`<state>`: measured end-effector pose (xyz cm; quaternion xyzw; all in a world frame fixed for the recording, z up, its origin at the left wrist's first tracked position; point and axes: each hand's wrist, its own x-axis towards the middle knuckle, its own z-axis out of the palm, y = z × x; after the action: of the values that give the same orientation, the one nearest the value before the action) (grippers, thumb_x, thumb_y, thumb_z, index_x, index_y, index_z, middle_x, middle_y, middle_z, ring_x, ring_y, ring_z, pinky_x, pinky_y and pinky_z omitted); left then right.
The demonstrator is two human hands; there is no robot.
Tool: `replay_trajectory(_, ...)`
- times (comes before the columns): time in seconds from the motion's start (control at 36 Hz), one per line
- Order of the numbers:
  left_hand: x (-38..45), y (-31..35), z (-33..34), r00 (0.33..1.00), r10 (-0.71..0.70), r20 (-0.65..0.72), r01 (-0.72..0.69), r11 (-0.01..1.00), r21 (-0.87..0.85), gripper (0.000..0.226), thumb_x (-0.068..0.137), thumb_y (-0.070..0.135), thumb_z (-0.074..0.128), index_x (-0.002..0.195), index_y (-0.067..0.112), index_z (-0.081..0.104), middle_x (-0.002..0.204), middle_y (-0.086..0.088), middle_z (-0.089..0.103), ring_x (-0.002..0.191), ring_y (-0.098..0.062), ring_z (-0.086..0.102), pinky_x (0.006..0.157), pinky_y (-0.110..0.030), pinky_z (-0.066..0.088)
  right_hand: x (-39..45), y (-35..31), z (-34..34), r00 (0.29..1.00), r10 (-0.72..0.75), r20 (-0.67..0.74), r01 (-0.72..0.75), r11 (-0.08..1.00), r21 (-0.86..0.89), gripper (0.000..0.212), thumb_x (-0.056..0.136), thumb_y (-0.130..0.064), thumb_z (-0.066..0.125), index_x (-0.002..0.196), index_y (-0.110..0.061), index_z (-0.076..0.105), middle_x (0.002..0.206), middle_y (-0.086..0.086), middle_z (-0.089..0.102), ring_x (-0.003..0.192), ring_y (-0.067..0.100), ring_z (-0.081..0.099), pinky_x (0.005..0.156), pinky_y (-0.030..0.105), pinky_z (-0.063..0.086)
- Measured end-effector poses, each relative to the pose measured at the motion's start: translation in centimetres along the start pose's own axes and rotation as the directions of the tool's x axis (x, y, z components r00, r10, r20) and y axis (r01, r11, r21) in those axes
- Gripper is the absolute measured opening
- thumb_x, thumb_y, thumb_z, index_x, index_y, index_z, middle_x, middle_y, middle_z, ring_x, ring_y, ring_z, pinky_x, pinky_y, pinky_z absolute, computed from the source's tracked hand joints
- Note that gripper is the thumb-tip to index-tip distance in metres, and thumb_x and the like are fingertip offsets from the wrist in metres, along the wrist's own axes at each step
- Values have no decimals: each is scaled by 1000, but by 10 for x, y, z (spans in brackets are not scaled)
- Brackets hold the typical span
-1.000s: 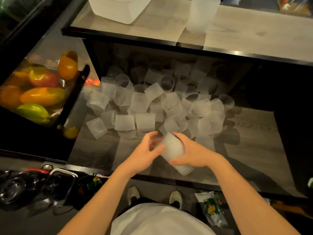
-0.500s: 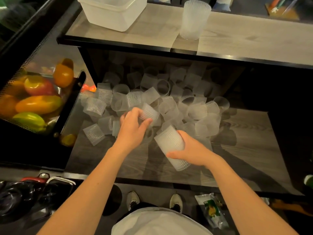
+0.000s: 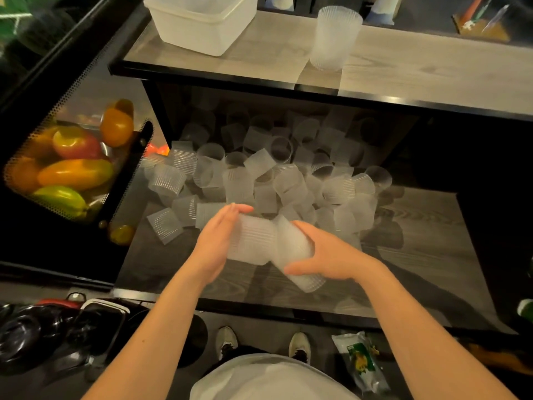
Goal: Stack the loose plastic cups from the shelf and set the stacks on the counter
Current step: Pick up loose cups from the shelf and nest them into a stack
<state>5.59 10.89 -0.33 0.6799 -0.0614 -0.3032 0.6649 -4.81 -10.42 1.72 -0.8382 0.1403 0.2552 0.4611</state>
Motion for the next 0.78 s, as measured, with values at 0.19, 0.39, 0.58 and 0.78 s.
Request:
replay_trajectory(0.19, -6, -16, 9, 1000, -8, 5, 6, 935, 355, 25, 104, 34, 41, 103, 33, 66, 110, 13, 62, 104, -9, 56, 80, -27, 43, 4, -8, 16, 983, -60, 172, 95, 974, -204, 112, 72, -47, 86, 157, -41, 14, 146, -21, 38, 124, 2, 42, 97, 22, 39)
replay_trajectory(0.39, 28, -28, -22, 882, 326, -340, 87, 598, 797, 60, 88, 47, 66, 141, 34, 40, 151, -4, 21, 138, -27, 18, 102, -41, 36, 11, -11, 24, 1000, -15, 16, 16, 996, -86, 98, 71, -55, 82, 149, -44, 24, 130, -18, 48, 111, 4, 54, 91, 36, 55)
replay_trajectory(0.58, 54, -26, -40, 915, 224, -335, 152, 578, 801, 15, 92, 32, 65, 101, 23, 57, 155, -9, 25, 140, -31, 24, 114, -47, 26, 20, -14, 31, 999, 3, -40, -3, 1000, -4, 90, 75, -51, 82, 146, -39, 30, 122, -18, 51, 105, 2, 55, 84, 32, 53)
replay_trajectory(0.78, 16, -8, -30, 999, -2, -33, 3, 1000, 14, 24, 91, 39, 66, 88, 16, 59, 97, -3, 60, 94, -19, 56, 90, -41, 46, 26, -20, 35, 999, 5, -49, -3, 999, 35, 94, 72, -59, 80, 148, -39, 28, 125, -19, 52, 107, 2, 56, 86, 33, 54)
